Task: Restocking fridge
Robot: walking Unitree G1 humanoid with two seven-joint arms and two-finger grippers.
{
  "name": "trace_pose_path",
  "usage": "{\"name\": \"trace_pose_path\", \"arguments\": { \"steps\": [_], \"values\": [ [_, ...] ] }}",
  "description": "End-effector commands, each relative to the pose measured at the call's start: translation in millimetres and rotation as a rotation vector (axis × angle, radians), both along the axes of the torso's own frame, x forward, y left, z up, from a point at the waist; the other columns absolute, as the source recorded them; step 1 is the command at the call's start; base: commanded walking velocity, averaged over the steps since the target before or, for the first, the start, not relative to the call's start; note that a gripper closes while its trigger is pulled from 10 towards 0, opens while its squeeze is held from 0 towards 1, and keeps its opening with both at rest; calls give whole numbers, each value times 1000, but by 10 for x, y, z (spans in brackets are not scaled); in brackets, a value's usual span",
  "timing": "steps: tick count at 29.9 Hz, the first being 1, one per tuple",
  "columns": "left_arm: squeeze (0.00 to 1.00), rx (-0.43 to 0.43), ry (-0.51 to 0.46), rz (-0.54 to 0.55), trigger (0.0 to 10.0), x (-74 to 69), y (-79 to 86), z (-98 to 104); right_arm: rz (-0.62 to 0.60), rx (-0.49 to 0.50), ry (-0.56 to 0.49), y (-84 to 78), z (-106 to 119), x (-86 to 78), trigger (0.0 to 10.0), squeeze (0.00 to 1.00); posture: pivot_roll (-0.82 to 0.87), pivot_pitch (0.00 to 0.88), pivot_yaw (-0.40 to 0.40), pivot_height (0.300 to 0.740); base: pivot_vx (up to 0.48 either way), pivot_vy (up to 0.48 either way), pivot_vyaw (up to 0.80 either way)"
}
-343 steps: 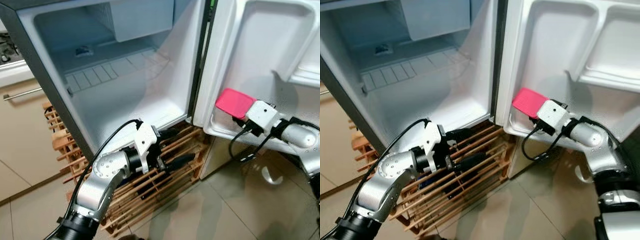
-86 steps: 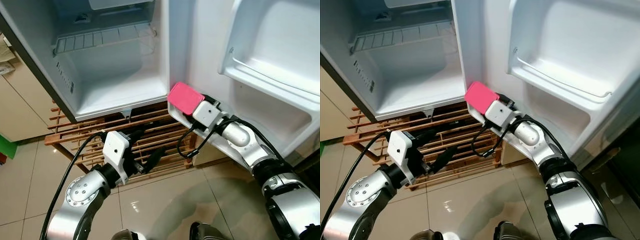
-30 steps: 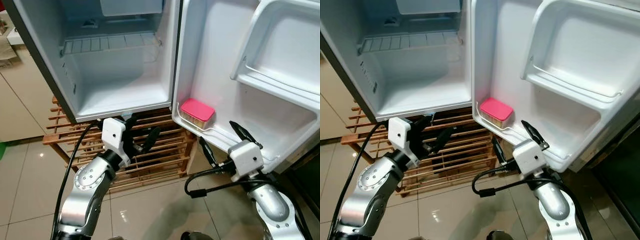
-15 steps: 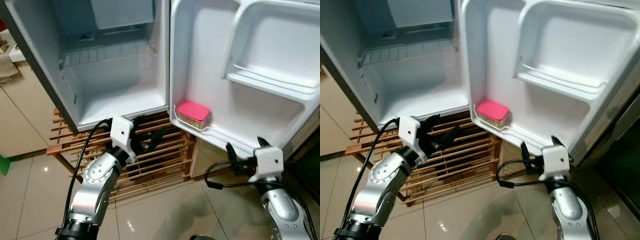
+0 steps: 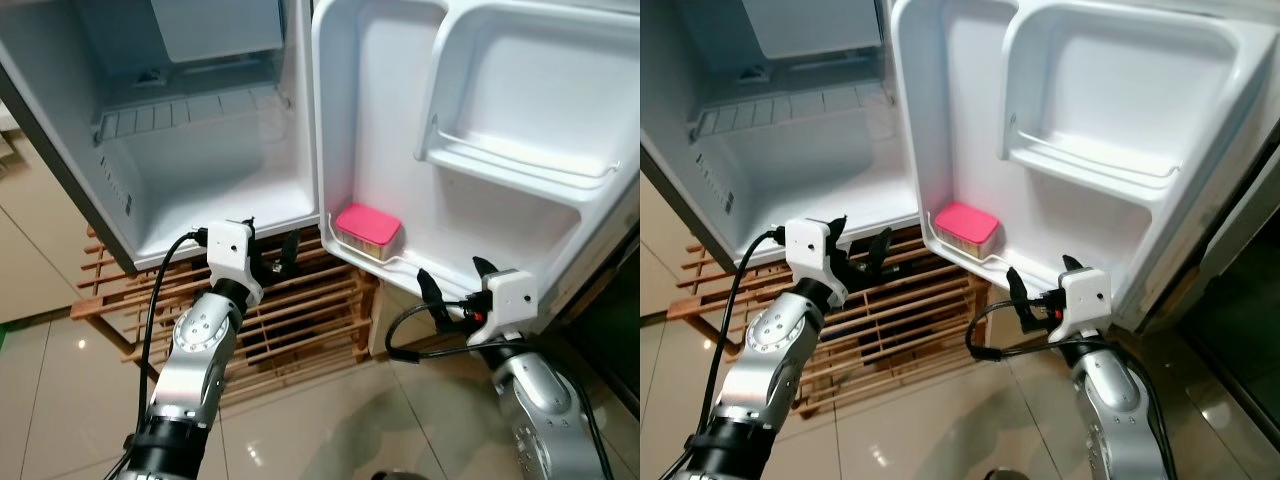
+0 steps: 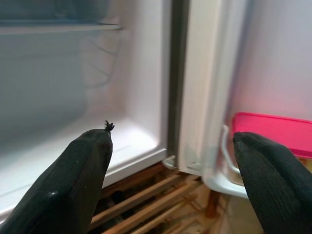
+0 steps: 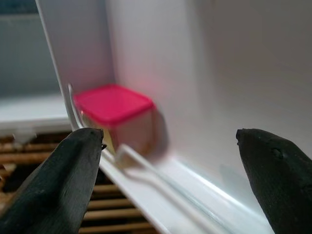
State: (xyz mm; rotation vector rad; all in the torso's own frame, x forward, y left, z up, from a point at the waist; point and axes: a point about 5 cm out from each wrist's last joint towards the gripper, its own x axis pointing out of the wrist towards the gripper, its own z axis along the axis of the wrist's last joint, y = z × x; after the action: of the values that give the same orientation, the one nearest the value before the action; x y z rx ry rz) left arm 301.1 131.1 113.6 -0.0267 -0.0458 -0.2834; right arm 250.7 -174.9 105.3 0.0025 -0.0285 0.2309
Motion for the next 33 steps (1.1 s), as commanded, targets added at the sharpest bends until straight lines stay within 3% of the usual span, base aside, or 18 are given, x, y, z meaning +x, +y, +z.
{"name": "trace_pose_path", "arguments": {
  "steps": [1,11,15,21,25,27,28,29,30,31,33],
  "values": [
    [0,34,-3,28,10000,21,20,-11,-36,21,-18,-86,69,57,10000,0,-105,0,59,740,0,0,0],
    [0,49,-17,20,10000,58,-9,-3,5,-25,-3,-22,18,68,10000,0,-106,0,64,740,-159,0,0],
    [0,54,-13,19,10000,56,-38,-18,36,-48,45,-8,-106,-9,10000,0,-109,0,65,740,0,0,0],
    [0,75,-9,10,10000,62,-53,-42,24,-67,139,-119,-350,-191,10000,0,-112,0,68,740,0,0,0],
    [0,121,26,-23,10000,103,-46,-122,-101,-135,312,-413,-724,-381,10000,0,-117,0,75,740,0,0,0],
    [0,145,39,-37,10000,128,-17,-155,-191,-231,397,-556,-841,-420,10000,0,-121,0,78,740,0,0,0],
    [0,145,39,-37,10000,128,-17,-155,-191,-231,397,-556,-841,-420,10000,0,-121,0,78,740,0,0,0],
    [0,162,62,-54,10000,151,31,-204,-302,-348,536,-745,-1016,-519,10000,0,-122,0,79,740,0,0,0],
    [0,162,62,-54,10000,151,31,-204,-302,-348,536,-745,-1016,-519,10000,0,-122,0,79,740,0,0,0],
    [0,189,102,-65,10000,177,81,-278,-408,-342,655,-899,-1164,-647,10000,0,-124,0,81,740,0,0,0],
    [0,202,154,-69,10000,198,123,-363,-493,-324,723,-1015,-1259,-746,10000,0,-126,0,81,740,0,0,0]
  ]
}}
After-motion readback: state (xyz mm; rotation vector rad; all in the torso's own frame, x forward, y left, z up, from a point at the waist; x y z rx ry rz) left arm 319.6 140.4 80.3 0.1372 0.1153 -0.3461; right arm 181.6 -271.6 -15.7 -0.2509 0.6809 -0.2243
